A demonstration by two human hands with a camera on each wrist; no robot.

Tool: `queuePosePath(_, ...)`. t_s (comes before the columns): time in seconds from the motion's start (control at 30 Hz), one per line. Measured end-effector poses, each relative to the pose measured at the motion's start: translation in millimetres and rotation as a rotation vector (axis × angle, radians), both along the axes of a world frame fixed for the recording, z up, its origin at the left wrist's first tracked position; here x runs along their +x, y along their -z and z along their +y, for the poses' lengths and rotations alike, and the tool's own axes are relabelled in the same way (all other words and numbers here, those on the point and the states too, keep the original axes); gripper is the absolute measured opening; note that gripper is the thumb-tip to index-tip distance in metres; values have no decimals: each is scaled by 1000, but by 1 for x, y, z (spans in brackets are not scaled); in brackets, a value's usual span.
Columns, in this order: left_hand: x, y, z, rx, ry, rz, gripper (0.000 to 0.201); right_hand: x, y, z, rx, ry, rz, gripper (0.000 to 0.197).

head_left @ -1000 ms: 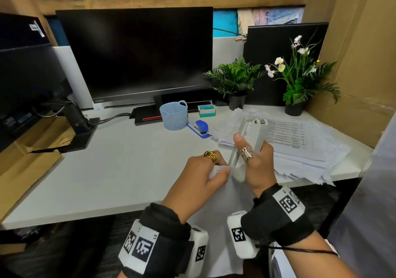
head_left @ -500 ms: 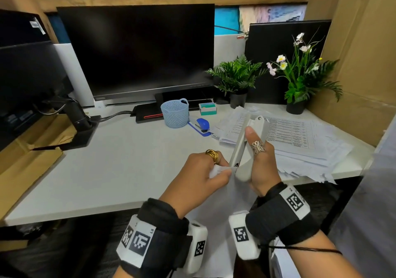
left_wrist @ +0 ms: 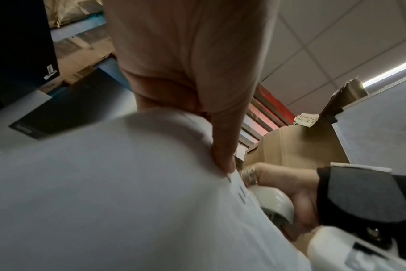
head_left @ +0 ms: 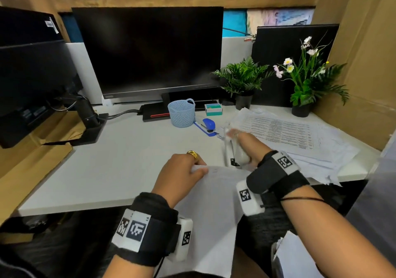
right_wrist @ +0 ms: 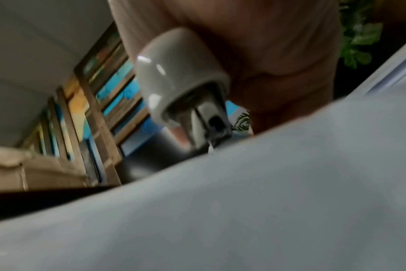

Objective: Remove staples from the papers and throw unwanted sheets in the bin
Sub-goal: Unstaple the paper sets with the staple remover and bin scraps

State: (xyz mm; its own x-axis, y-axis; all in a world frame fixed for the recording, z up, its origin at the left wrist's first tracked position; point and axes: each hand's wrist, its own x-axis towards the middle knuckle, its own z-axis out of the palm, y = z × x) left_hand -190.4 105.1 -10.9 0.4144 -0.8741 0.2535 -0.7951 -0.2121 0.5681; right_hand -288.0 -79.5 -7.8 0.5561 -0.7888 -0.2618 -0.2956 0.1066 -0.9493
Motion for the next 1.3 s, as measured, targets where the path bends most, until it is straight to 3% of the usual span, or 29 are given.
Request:
queuePosePath(0.17, 5, 9, 4, 125, 3, -166, 27, 8, 15, -15, -517, -170, 584, 44)
queuePosePath(0.33, 2, 14, -1, 106, -14, -303, 24, 14, 20, -7, -694, -191, 669, 56)
queuePosePath(0.4, 3, 17, -1, 74, -24, -348, 25, 6, 18, 6, -746, -153, 527, 61)
queuePosePath(0.5, 7, 23, -2, -13, -20, -377, 26, -17, 13, 32, -914, -206, 189, 47)
queuePosePath(0.6, 8, 28, -4, -212, -16, -386, 31, -42, 27, 45, -940, -361, 126, 31)
queuePosePath(0.7, 5, 37, -9, -381, 80, -476, 28, -58, 56, 42, -1020, -169, -46, 21)
queuePosePath(0.83, -4, 49, -16, -610, 209, -605, 20, -75, 79, 44, -1315, -27, -398, 12)
queuePosePath(0.93, -15, 56, -18, -720, 188, -681, 26, -86, 73, 48, -1481, 28, -457, 24)
queuePosePath(1.07, -22, 59, -22, -785, 163, -688, 29, -93, 64, 46, -1558, 71, -449, 23)
queuePosePath(1.17, -25, 59, -27, -779, 178, -664, 26, -102, 54, 50, -1534, 17, -298, 19)
queuePosePath(1.3, -41, 65, -42, -708, 266, -663, 19, -126, 54, 47, -1498, -121, 329, 21)
